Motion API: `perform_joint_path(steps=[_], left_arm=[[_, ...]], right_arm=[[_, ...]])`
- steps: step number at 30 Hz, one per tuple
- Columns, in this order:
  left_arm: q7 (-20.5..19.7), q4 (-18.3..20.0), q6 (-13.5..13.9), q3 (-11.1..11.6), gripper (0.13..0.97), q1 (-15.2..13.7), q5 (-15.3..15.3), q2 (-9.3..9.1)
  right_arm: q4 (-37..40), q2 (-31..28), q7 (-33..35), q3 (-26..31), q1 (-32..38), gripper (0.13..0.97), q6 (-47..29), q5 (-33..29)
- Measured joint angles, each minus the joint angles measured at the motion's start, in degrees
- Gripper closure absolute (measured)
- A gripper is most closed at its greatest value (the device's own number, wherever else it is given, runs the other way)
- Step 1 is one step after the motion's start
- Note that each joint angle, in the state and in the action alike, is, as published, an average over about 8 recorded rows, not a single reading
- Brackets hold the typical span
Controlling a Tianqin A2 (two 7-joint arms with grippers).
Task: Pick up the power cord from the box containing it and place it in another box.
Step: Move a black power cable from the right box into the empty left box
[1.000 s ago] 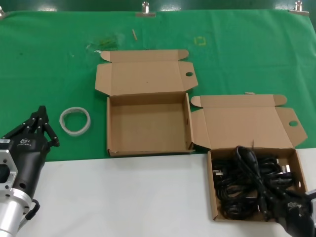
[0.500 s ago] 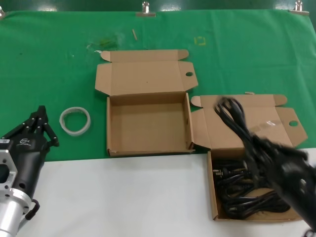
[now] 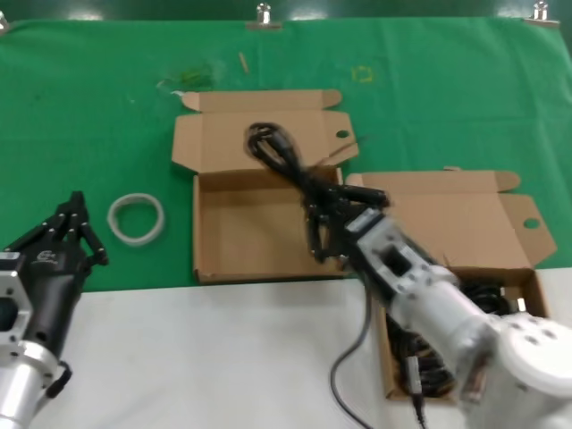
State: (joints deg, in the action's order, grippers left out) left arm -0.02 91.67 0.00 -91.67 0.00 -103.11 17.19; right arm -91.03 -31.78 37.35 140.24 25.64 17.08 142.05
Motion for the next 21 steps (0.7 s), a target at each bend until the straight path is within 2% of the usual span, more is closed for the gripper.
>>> perform_joint_path(steps=[4,10,15,21], left_arm=[[0.0,0.0,0.0,0.0,0.957,0.0,0.0,0.0],[0.0,0.0,0.0,0.0,0.957,0.0,0.0,0.0],[0.0,0.0,0.0,0.0,0.957,0.0,0.0,0.0],[0.0,0.0,0.0,0.0,0.957,0.0,0.0,0.0]], right_arm=[[9.0,4.3,0.6,6.0,6.8,0.902,-1.0,1.8],[16.8,7.1,-0.6,10.2,11.4,0.902,-1.8,3.3],[19.0,6.9,-1.0,12.4,13.2,0.89,-1.4,4.2],[18.1,4.9,-0.7,15.1,14.6,0.871,-0.2,6.0]])
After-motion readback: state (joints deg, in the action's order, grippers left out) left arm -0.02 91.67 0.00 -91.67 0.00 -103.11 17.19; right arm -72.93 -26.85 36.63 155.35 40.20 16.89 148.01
